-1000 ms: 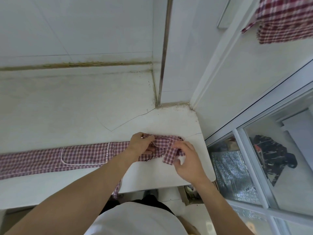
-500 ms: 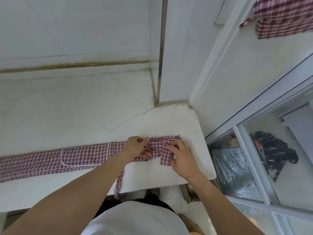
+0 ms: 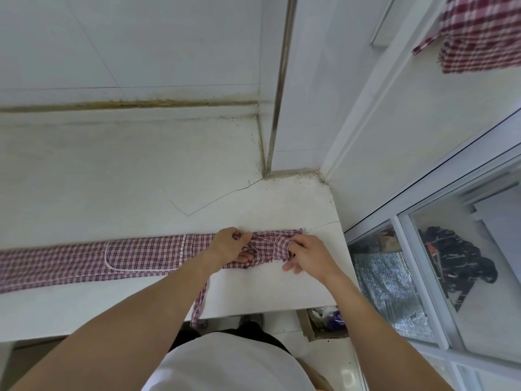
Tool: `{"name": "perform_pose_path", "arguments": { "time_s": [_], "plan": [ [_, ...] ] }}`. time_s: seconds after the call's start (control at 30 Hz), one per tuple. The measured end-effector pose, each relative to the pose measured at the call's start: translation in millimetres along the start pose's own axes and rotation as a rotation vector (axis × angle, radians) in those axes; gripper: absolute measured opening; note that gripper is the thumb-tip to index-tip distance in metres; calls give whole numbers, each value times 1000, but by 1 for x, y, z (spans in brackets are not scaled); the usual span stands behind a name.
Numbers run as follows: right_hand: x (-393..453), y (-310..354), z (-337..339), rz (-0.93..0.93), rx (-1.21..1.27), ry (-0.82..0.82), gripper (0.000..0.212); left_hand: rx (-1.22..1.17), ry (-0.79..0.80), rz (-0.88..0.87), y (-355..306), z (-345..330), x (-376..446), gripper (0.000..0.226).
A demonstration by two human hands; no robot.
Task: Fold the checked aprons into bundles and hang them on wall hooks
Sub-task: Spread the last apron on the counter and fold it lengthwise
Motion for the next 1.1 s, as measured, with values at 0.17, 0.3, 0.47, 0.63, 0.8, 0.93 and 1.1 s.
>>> {"name": "perform_pose_path", "arguments": {
  "time_s": [0.17,0.3,0.47,0.63,0.8,0.93,1.1],
  "plan": [
    [6,9,-1,-80,12,21,23,72,12,17,5,0,0,30],
    [13,11,4,-137,-172,-113,34,482,-31,-13,2,3,-3,38],
    [10,5,2,-172,-211,-245,15,1076,-255,-272,-23,-1,-15,38],
    [10,4,-2,-166,-197,-255,11,888,52,-798,-21,-59,-40,30],
    [9,7,-1,-206,-167,-195,17,751,185,-522,5,-69,-23,33],
    [0,9,5,-125,-539,-338,50,752,88,-399,4,-69,-12,26],
    [-2,-21,8,-240,-569,-411,72,627,50,-300,4,-68,-6,29]
  ]
}}
Point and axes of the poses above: each hand's wrist, its own x-axis towards the middle knuckle, its own z-axis out of the back of the hand, y = z × x, the point moved 9 cm from there along x, towards the middle knuckle, and after that the axes turned 14 degrees about -x, right-handed, at the moved point
